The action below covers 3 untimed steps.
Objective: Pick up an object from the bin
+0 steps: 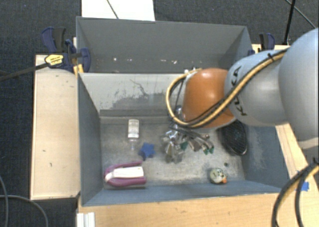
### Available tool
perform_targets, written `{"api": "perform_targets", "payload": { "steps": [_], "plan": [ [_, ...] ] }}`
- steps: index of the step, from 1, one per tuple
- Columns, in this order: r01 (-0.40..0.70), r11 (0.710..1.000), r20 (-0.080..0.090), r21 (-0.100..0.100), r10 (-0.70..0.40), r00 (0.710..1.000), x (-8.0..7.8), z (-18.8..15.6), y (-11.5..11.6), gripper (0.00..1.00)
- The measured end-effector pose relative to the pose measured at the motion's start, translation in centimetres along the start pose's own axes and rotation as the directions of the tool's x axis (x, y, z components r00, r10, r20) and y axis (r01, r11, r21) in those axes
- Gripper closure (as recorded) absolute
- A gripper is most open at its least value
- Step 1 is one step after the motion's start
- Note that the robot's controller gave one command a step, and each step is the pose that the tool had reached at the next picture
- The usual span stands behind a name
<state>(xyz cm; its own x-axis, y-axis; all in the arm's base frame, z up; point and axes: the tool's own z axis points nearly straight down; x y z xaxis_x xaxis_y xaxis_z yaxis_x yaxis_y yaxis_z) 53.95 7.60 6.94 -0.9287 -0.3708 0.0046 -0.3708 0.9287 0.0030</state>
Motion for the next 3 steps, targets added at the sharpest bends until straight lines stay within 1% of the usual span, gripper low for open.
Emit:
{"api": "perform_targets", "payload": {
  "steps": [1,2,3],
  "plan": [
    [0.008,1.0,0.015,0.006,-0.008,1.0,-0.4,-8.9,-1.6,1.0],
    [0.006,1.0,0.007,0.003,-0.006,1.0,-0.2,-8.4,-1.4,0.0],
    [0.139,0.99,0.002,0.0,-0.139,0.99,-3.8,0.2,4.7,0.0]
  ]
}}
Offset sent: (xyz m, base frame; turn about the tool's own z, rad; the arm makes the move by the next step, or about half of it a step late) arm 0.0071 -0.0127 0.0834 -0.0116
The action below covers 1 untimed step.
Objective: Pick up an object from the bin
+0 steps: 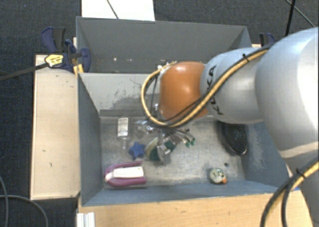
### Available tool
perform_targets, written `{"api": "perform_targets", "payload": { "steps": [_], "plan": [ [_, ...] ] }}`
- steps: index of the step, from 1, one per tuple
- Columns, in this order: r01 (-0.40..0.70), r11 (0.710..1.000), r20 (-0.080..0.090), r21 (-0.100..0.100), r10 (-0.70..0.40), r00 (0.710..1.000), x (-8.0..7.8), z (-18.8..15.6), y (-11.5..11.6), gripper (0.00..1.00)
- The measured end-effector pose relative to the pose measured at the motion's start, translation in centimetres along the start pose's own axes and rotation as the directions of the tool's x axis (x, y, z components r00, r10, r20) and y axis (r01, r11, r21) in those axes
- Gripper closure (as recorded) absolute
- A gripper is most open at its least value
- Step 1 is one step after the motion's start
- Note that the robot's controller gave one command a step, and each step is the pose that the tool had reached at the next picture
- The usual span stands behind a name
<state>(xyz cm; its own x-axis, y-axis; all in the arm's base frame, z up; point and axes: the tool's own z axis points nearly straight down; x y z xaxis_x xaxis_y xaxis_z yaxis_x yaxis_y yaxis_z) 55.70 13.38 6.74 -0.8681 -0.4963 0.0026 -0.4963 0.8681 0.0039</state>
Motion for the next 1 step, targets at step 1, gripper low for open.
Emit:
{"api": "perform_targets", "payload": {
  "steps": [1],
  "plan": [
    [-0.008,1.0,0.004,0.003,0.008,1.0,-0.03,-0.31,-0.32,1.0]
  ]
}}
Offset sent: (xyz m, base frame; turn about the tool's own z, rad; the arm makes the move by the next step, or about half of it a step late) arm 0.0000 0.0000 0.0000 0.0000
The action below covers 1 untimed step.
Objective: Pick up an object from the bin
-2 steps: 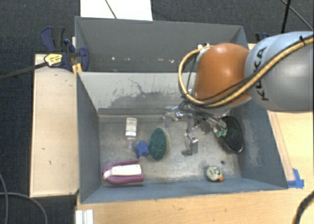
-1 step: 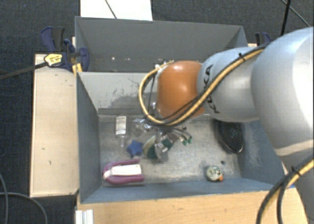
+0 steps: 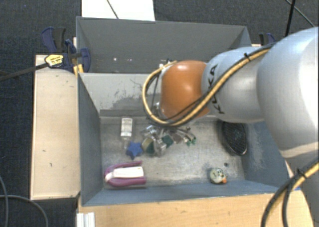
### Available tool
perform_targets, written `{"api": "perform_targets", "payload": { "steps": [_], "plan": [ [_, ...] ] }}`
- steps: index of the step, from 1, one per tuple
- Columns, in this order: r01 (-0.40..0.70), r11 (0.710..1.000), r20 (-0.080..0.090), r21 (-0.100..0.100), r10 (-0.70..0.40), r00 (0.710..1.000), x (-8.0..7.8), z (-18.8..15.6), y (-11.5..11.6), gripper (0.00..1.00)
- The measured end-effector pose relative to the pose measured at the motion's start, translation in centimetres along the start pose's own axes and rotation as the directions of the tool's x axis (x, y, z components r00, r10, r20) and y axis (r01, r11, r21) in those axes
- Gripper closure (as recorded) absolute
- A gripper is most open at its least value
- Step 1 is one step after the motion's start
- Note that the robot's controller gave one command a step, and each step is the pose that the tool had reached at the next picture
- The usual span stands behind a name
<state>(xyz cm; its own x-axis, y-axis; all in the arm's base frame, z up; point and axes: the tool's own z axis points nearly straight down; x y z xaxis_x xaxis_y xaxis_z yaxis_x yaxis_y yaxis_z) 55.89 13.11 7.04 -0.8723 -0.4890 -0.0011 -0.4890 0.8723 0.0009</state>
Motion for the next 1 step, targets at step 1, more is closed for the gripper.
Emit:
{"api": "perform_targets", "payload": {
  "steps": [1],
  "plan": [
    [0.011,1.0,0.0,-0.001,-0.011,1.0,-0.93,-0.66,-1.63,1.0]
  ]
}}
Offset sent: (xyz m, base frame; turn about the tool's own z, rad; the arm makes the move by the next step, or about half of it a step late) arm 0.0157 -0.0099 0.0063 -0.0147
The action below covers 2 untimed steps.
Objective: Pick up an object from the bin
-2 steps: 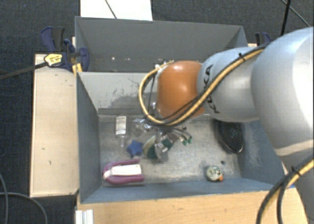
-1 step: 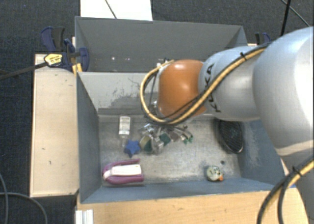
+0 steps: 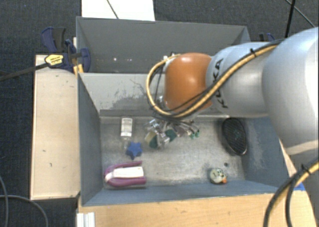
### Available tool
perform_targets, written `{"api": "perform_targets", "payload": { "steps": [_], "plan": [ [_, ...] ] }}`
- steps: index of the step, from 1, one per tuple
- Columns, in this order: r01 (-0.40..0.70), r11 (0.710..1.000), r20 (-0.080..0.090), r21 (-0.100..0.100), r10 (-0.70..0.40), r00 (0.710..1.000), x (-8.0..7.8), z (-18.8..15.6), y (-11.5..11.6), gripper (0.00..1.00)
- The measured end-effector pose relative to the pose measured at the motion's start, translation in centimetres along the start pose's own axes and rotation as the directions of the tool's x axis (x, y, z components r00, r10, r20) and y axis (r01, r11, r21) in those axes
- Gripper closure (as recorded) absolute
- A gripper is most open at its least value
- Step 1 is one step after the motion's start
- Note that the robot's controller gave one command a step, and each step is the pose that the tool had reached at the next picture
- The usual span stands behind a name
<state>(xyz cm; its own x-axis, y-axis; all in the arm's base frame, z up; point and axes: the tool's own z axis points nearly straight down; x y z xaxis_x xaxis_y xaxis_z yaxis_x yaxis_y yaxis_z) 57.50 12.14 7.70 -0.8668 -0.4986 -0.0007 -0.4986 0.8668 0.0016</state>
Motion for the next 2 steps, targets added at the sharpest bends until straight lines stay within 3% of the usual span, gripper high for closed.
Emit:
{"api": "perform_targets", "payload": {
  "steps": [1,2],
  "plan": [
    [0.143,0.99,0.003,0.002,-0.143,0.99,1.8,-2.0,-3.0,1.0],
    [0.192,0.981,0.008,0.007,-0.193,0.981,3.0,-14.8,-3.2,1.0]
  ]
}}
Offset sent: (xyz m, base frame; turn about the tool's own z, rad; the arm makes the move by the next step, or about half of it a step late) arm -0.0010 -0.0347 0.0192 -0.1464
